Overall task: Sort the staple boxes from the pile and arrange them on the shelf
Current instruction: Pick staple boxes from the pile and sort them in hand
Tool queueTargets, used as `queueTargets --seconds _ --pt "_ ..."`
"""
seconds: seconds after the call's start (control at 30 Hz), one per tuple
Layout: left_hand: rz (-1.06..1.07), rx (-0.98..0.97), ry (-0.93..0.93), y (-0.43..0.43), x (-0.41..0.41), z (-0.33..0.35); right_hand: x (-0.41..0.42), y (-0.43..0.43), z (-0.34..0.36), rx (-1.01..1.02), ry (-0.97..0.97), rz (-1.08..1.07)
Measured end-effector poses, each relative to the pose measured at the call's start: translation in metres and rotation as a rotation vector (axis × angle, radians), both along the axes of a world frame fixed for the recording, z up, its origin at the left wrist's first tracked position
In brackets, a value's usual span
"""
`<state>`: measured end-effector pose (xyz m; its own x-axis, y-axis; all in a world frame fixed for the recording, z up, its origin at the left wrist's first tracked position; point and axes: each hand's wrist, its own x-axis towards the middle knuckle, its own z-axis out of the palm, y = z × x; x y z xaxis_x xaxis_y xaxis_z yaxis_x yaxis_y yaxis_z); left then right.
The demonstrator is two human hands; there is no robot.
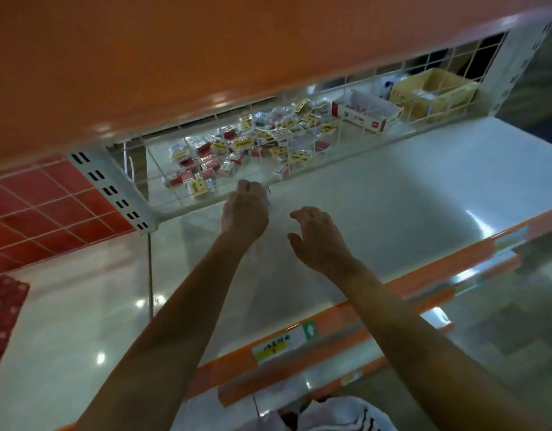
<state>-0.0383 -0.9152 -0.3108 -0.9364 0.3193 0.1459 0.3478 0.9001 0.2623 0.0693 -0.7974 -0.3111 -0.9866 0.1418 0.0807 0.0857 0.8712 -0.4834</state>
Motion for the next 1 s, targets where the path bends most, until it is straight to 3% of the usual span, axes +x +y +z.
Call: queueTargets --seconds 0.17,0.43,0.8,1.0 --pt "0.061 0.074 -0.018 0.000 0.009 0.004 -0.011 0.002 0.001 0.012 -0.031 0.086" --pt "0.018 -0.056 -0.152 -0.005 0.005 0.008 -0.015 0.007 0.000 -0.012 -0.050 0.141" --pt "0.033 0.174 -0.097 -0.029 0.057 0.002 -0.009 0.002 0.004 -0.280 -0.034 0.128" --pt "0.065 0.315 -0.065 -0.063 0.090 -0.001 -0.001 -0.024 0.007 -0.403 -0.044 0.254"
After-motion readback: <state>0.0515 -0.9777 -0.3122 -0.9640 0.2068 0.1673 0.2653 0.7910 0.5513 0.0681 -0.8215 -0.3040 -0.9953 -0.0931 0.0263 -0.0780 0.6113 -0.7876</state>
